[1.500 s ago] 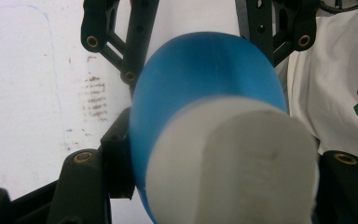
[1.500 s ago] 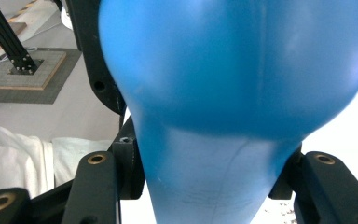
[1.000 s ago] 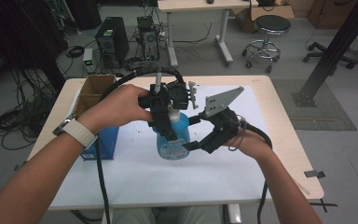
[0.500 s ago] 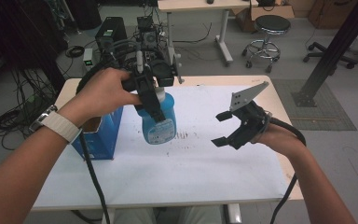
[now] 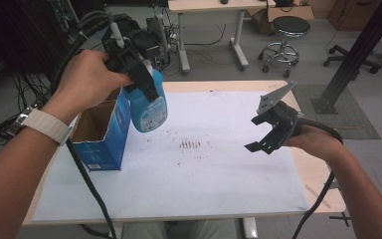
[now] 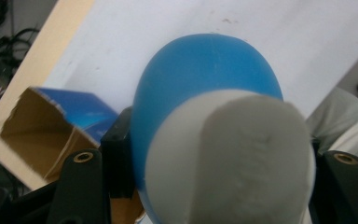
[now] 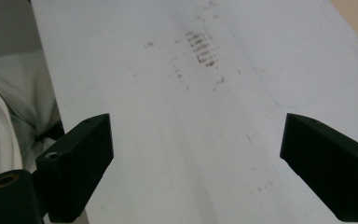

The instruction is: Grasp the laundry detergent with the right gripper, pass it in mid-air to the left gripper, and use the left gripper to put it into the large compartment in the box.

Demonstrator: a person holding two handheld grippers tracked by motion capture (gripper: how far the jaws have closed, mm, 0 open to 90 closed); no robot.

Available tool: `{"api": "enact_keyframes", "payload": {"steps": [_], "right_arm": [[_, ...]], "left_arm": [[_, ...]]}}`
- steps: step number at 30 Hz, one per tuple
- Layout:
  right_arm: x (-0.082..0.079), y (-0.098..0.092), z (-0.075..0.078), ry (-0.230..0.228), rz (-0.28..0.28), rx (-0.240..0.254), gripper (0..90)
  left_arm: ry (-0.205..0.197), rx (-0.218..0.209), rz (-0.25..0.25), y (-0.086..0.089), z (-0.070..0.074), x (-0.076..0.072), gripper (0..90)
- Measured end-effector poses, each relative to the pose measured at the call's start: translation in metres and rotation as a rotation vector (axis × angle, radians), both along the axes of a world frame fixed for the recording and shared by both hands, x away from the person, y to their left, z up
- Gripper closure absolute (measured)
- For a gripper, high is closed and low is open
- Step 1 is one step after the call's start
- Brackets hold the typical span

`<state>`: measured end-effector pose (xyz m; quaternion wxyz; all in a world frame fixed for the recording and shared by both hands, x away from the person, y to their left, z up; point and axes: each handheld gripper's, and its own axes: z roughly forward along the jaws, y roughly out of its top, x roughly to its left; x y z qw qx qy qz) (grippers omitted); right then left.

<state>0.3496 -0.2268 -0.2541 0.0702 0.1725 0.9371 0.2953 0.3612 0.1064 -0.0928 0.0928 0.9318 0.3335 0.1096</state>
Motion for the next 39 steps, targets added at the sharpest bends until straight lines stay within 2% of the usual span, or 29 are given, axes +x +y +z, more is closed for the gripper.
{"api": "enact_keyframes", "payload": {"steps": [3,6,7,11,16,21,25,30,39], "right_arm": [[0.001,-0.002,0.001,-0.003,-0.016,-0.060,9.1],[0.002,-0.004,0.002,-0.002,-0.028,-0.091,8.5],[0.002,-0.005,0.002,0.000,-0.032,-0.092,8.4],[0.004,-0.009,0.003,0.001,-0.041,-0.103,8.4],[0.004,-0.010,0.005,-0.007,-0.046,-0.108,8.4],[0.006,-0.009,0.005,-0.012,-0.046,-0.114,8.6],[0.006,-0.008,0.005,-0.017,-0.045,-0.116,8.6],[0.006,-0.007,0.006,-0.022,-0.043,-0.120,8.6],[0.007,-0.007,0.009,-0.031,-0.044,-0.118,8.7]], "left_arm": [[-0.006,-0.014,0.070,0.010,0.007,0.005,38.0],[-0.008,-0.028,0.132,0.018,0.011,0.008,38.0],[-0.009,-0.034,0.168,0.023,0.013,0.009,38.0],[-0.022,-0.045,0.247,0.034,0.017,0.011,38.0],[-0.041,-0.075,0.371,0.054,0.023,0.015,38.0],[-0.054,-0.071,0.466,0.071,0.030,0.018,38.0],[-0.061,-0.085,0.525,0.083,0.031,0.020,38.1],[-0.050,-0.112,0.606,0.101,0.029,0.023,38.1],[-0.036,-0.125,0.731,0.130,0.020,0.028,38.0]]}}
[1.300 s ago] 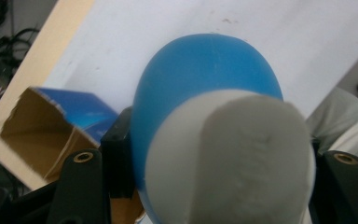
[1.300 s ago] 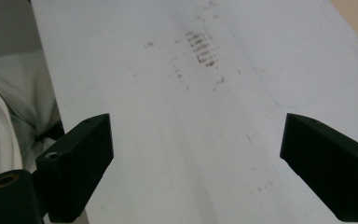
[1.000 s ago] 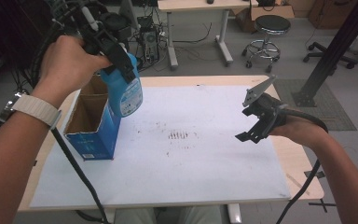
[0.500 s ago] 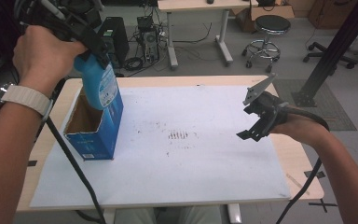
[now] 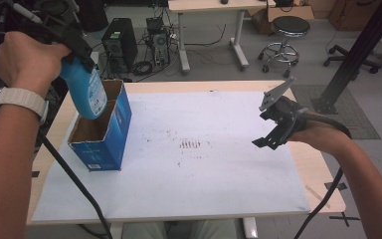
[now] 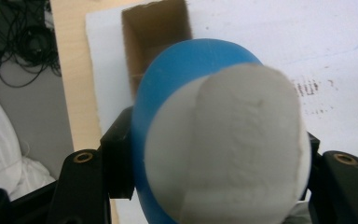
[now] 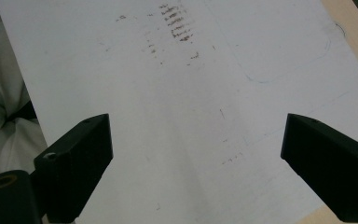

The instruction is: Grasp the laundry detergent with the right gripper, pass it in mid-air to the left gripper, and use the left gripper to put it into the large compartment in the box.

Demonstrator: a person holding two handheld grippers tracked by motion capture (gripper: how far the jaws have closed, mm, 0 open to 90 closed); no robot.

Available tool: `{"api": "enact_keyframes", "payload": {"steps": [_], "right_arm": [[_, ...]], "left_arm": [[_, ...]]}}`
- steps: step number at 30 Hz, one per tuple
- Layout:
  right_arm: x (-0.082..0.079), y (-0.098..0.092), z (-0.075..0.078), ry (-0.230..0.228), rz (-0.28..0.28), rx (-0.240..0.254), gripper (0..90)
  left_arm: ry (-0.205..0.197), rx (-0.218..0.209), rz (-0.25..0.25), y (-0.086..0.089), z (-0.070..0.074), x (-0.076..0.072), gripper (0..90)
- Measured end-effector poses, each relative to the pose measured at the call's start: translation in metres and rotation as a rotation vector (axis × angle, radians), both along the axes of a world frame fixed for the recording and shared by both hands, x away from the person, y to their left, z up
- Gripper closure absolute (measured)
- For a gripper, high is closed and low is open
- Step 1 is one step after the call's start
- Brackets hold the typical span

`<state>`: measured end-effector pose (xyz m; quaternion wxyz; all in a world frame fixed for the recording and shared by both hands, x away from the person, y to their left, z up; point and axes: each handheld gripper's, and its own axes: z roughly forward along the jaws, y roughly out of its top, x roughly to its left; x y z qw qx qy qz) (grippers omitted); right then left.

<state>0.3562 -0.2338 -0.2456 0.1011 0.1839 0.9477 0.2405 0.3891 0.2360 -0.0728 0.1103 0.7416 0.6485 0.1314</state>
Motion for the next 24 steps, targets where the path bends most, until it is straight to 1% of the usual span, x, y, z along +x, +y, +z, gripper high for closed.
{"api": "enact_keyframes", "payload": {"steps": [7,12,15,20,24], "right_arm": [[0.001,0.001,-0.001,0.003,0.000,-0.001,8.7],[0.001,0.000,0.000,0.003,-0.007,0.001,8.7],[0.001,-0.001,0.000,0.006,-0.009,0.000,8.8],[0.001,0.000,-0.001,0.005,-0.008,0.000,8.8],[0.001,0.000,-0.001,0.008,-0.009,0.000,8.8]], "left_arm": [[0.000,-0.012,0.066,0.016,-0.014,0.002,38.1],[0.007,-0.019,0.087,0.023,-0.025,0.005,38.1],[0.007,-0.017,0.090,0.025,-0.033,0.006,38.1],[-0.004,-0.030,0.111,0.028,-0.051,0.009,38.1],[-0.005,-0.031,0.112,0.030,-0.068,0.011,38.1]]}}
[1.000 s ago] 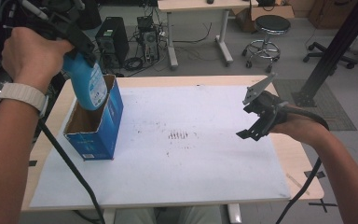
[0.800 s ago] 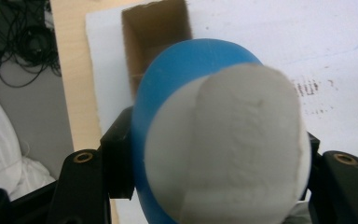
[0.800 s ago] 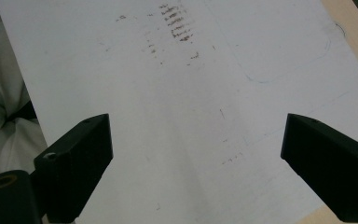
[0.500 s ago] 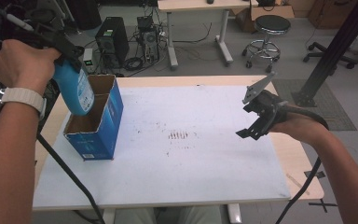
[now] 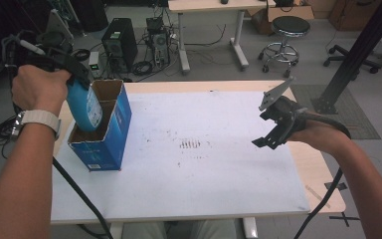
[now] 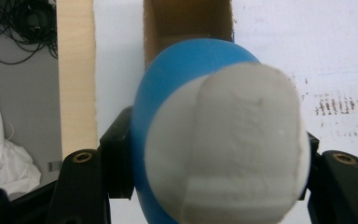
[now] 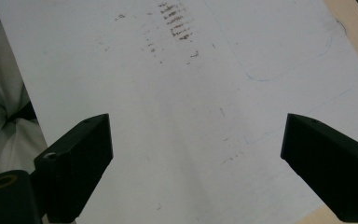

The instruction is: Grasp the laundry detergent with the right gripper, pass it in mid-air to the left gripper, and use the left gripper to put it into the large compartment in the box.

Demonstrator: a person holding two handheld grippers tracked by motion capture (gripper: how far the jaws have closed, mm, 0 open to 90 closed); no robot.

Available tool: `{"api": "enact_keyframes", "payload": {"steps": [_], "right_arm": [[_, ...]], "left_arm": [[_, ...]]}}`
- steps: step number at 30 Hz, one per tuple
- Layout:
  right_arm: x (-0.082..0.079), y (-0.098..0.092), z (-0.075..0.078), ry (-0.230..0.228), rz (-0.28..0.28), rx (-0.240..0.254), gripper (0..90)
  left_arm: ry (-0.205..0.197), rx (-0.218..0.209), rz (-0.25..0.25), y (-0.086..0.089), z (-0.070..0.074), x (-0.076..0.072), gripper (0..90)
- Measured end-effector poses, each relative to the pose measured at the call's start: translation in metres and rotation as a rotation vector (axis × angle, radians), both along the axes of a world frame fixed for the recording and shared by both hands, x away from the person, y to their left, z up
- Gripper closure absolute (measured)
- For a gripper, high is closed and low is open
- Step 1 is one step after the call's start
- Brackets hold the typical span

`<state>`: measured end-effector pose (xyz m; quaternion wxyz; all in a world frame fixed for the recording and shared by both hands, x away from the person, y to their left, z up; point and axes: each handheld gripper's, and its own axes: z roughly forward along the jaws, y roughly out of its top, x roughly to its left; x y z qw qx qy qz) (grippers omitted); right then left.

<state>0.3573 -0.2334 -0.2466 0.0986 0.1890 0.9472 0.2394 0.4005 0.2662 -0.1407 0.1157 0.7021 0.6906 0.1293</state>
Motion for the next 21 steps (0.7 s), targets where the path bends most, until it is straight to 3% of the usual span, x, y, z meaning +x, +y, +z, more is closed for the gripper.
{"api": "enact_keyframes", "payload": {"steps": [9,18,21], "right_arm": [[-0.001,-0.002,-0.003,0.005,-0.002,-0.003,8.8],[0.000,-0.005,-0.005,0.015,-0.016,-0.003,8.8],[0.000,-0.005,-0.005,0.014,-0.014,-0.002,8.8]], "left_arm": [[0.036,-0.016,-0.013,0.001,-0.042,0.007,38.0],[0.048,-0.010,-0.021,0.002,-0.085,0.011,38.1],[0.030,-0.013,-0.007,0.001,-0.097,0.011,38.1]]}}
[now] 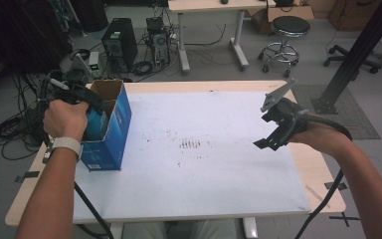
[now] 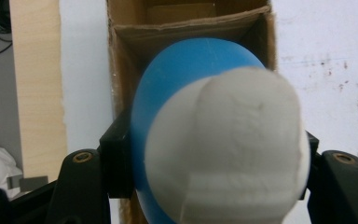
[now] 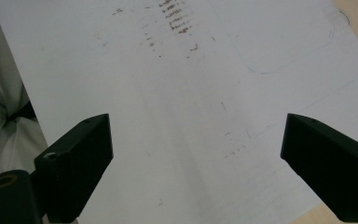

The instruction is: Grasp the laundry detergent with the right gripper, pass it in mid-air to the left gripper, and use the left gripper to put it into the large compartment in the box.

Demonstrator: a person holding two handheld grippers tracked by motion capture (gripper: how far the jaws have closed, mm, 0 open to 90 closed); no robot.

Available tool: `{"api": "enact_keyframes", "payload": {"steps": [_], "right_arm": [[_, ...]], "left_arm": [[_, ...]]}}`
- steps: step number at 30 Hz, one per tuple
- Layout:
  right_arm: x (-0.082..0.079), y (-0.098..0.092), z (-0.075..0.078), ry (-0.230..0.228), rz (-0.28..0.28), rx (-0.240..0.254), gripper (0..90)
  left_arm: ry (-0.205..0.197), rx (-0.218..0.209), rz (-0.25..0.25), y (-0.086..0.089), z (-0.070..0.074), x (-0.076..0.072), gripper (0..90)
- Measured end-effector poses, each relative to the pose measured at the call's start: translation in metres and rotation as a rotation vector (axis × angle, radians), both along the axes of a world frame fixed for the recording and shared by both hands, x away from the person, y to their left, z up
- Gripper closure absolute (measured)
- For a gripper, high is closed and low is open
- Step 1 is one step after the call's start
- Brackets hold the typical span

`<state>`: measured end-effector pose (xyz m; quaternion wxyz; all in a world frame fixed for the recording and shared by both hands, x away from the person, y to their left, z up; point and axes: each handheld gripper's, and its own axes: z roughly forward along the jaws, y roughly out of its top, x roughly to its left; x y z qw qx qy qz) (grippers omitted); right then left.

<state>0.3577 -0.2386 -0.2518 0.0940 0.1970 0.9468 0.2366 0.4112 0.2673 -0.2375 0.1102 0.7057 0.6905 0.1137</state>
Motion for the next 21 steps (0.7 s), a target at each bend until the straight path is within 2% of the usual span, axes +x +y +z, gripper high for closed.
{"api": "enact_keyframes", "payload": {"steps": [7,21], "right_arm": [[0.000,0.001,-0.001,-0.004,0.004,-0.005,8.8],[0.001,0.002,-0.001,-0.007,-0.002,-0.002,8.9]], "left_arm": [[0.003,0.002,0.000,0.003,-0.021,0.001,38.1],[0.037,0.012,-0.013,0.000,-0.042,0.003,38.0]]}}
